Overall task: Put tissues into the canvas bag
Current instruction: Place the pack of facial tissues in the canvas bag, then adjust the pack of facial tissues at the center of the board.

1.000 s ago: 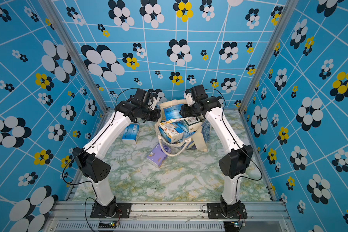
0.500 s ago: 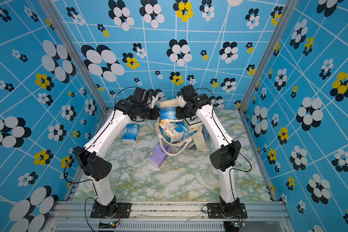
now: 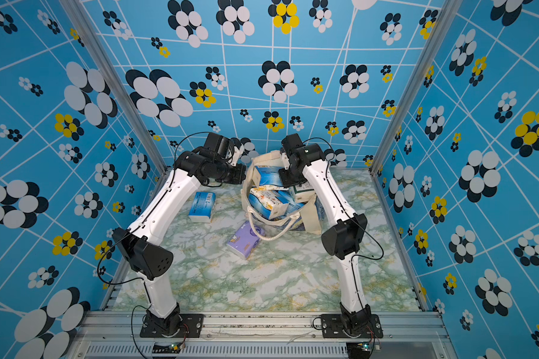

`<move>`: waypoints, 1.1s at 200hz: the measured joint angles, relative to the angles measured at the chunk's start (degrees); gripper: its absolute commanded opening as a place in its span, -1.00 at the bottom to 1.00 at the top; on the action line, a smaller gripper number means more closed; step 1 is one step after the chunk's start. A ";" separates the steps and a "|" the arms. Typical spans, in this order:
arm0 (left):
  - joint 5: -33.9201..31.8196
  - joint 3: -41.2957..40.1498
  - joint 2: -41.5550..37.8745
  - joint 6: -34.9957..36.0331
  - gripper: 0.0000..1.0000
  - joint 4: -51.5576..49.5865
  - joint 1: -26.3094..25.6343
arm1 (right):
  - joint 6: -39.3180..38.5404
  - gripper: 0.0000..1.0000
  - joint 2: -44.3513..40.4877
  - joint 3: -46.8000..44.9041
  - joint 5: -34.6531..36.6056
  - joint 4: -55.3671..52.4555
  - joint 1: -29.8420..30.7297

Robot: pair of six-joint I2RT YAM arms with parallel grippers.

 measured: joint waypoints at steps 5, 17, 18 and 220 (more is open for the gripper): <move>0.00 0.00 -0.04 0.00 -1.00 0.00 0.00 | 0.00 -0.11 0.00 0.31 0.04 -0.02 -0.31; -0.04 0.00 -0.04 0.00 -1.00 0.00 0.00 | 0.00 -0.11 0.00 0.70 0.20 -0.02 -0.92; -0.02 0.00 -0.04 0.00 -1.00 0.00 0.00 | 0.00 -0.11 0.00 0.72 0.22 -0.02 -0.94; -0.94 -18.32 -24.00 -1.73 -0.89 5.77 7.13 | -3.98 0.39 -35.04 -28.26 -22.58 11.10 3.63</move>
